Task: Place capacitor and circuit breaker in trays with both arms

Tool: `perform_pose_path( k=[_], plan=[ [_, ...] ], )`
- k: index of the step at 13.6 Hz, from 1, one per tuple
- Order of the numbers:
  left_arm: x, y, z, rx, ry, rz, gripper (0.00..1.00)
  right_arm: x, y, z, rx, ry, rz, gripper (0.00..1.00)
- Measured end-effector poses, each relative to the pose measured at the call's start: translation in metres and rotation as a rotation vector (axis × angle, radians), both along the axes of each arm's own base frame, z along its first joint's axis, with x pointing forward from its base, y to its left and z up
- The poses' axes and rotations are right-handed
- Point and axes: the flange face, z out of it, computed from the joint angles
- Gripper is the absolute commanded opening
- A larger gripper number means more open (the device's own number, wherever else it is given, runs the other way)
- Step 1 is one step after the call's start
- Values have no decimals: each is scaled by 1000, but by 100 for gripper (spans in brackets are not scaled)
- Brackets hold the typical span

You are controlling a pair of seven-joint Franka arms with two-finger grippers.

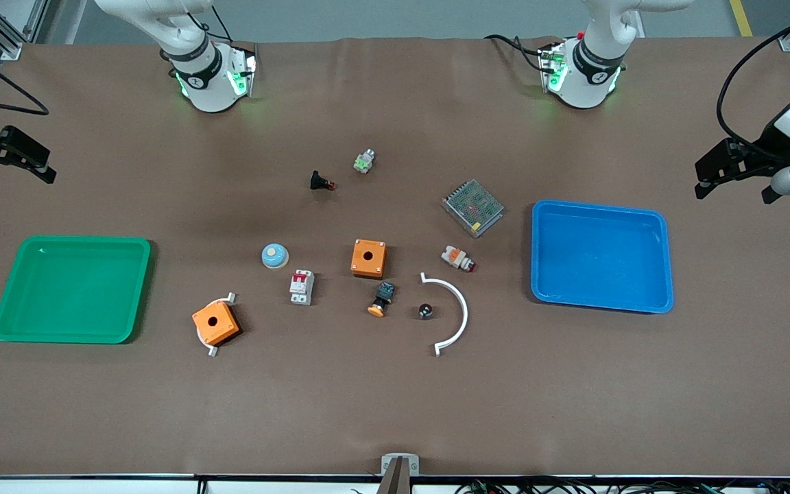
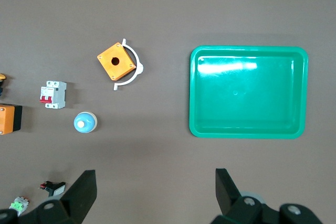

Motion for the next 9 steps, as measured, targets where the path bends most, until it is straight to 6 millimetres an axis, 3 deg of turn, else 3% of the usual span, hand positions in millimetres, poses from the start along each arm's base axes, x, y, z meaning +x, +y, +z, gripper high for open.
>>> perform_pose_path(
  k=[5,9],
  plan=[
    [1,-4,-3,1,7,-7,100,0,0,0,0,0,0,100],
    [14,-9,-37,7,75,-13,100,5,3,-9,-1,19,5,100]
  ],
)
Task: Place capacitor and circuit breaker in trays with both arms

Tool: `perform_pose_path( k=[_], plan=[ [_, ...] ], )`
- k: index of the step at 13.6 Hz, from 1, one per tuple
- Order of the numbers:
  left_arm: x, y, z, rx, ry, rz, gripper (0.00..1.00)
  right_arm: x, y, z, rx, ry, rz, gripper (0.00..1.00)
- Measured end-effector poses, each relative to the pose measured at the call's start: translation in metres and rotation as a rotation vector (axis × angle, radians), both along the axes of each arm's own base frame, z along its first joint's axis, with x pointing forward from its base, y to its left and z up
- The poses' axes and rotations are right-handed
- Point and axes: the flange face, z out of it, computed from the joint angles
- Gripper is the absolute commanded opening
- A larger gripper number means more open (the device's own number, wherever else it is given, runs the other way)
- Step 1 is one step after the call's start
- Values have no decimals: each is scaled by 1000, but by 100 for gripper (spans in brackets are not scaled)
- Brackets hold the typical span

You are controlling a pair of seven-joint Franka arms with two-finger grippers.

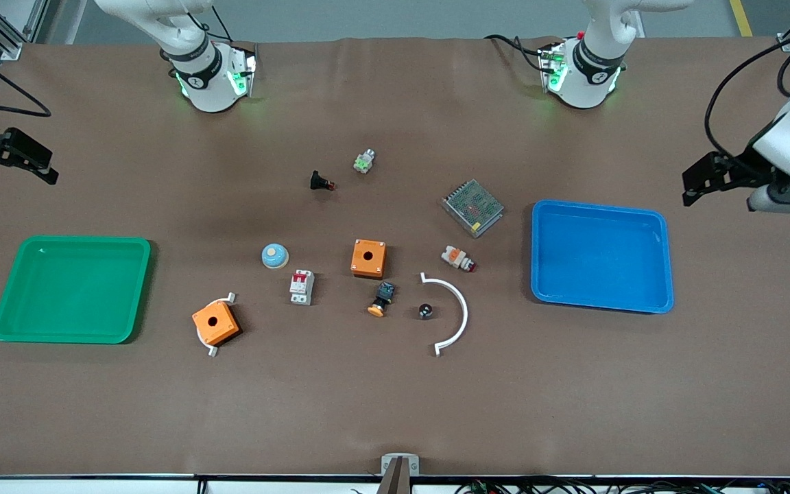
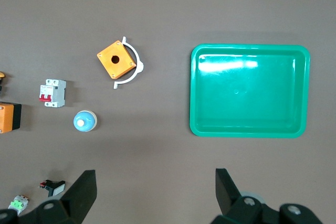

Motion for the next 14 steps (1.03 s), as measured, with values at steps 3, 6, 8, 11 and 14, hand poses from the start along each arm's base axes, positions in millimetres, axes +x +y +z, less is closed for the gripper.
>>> perform_pose_path(
  k=[3,6,8,11,14],
  plan=[
    [11,-38,-39,5,67,-47,100,14,17,-26,-1,45,25,100],
    [26,-117,-106,22,155,-132,100,36,50,-65,10,90,14,100],
    [44,-167,-147,27,166,-158,100,51,84,-98,4,114,-13,100],
    [69,-220,-188,-4,75,-154,100,68,155,-156,-13,134,-77,100],
    [75,-277,-232,-65,-32,-72,100,69,235,-210,-27,128,-94,99]
  ],
)
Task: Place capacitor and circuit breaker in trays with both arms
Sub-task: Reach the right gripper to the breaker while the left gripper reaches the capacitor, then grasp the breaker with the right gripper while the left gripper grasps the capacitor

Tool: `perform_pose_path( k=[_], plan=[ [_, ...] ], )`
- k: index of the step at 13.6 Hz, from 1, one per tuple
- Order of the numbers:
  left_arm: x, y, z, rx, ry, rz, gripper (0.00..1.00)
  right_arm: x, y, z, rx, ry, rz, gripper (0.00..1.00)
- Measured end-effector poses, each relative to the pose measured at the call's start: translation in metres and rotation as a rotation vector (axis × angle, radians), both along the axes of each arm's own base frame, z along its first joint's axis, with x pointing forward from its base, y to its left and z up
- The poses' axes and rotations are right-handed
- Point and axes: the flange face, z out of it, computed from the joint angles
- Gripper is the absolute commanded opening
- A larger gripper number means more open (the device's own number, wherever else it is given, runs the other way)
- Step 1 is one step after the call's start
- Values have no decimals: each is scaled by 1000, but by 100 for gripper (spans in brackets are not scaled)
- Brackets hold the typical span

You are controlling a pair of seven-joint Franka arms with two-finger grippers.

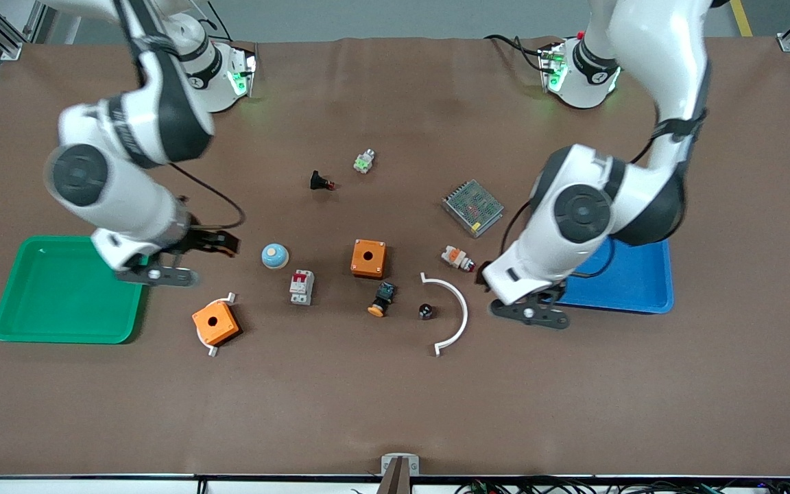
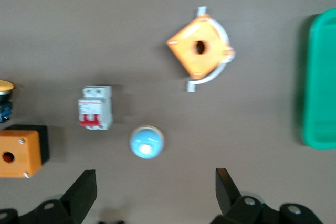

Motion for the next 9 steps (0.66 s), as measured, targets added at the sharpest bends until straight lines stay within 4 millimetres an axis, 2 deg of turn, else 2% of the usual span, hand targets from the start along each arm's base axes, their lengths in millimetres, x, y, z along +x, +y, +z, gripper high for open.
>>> perform_pose_path(
  k=[2,4,6,9],
  plan=[
    [-5,-38,-33,-64,-36,43,99,-1,39,-33,22,-8,-20,95],
    [-12,-68,-66,-115,-61,85,98,0,64,-69,33,-18,-16,92],
    [-18,-90,-99,-153,-93,117,98,5,73,-103,36,-30,-15,87],
    [-20,-107,-139,-166,-100,128,98,8,79,-142,53,-39,-29,84]
  ],
)
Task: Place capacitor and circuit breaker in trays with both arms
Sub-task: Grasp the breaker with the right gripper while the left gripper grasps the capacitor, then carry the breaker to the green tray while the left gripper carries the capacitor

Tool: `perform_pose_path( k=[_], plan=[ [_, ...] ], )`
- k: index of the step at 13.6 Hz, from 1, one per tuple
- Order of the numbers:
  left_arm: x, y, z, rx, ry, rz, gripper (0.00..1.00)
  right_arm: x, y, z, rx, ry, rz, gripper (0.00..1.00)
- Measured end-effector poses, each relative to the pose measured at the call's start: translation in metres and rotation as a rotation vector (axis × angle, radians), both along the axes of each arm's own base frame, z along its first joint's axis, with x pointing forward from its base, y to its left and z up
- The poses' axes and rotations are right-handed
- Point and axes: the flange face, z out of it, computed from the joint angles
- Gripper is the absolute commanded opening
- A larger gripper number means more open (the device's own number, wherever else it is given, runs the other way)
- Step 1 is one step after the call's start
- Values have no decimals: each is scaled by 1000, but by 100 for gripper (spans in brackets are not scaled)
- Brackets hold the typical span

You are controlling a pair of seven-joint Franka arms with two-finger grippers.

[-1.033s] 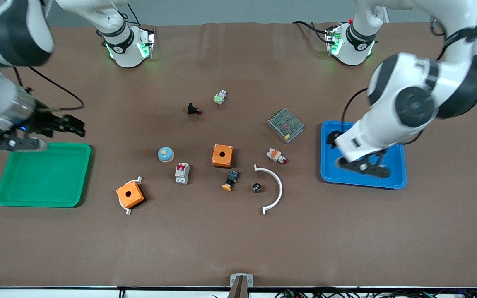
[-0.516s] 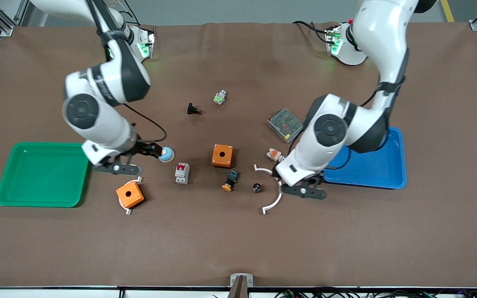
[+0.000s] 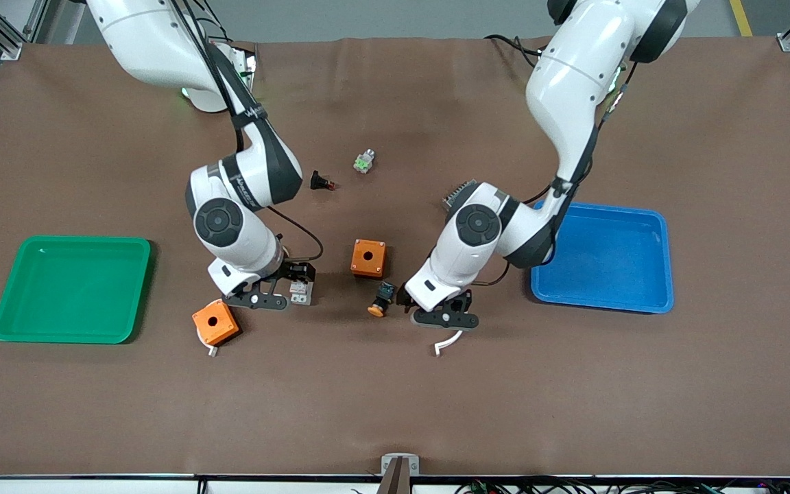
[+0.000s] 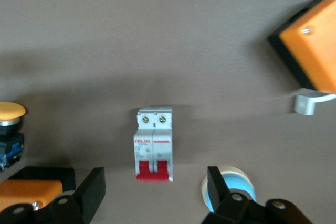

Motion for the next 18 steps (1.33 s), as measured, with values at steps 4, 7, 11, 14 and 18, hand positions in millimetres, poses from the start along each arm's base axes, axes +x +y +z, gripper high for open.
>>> perform_pose_path(
  k=[4,7,11,14,18],
  plan=[
    [0,-3,-17,6,9,-3,83,0,9,-32,6,-13,2,70],
    [-5,-8,-22,13,11,-13,70,-2,13,-47,3,-16,7,34],
    [-8,-10,-28,53,-6,-46,64,1,12,-46,2,-18,5,1],
    [-9,-9,-32,78,-13,-62,49,8,6,-27,-5,-8,-4,0],
    [-9,-7,-35,95,-17,-72,19,23,-69,81,-27,39,0,0]
  ],
)
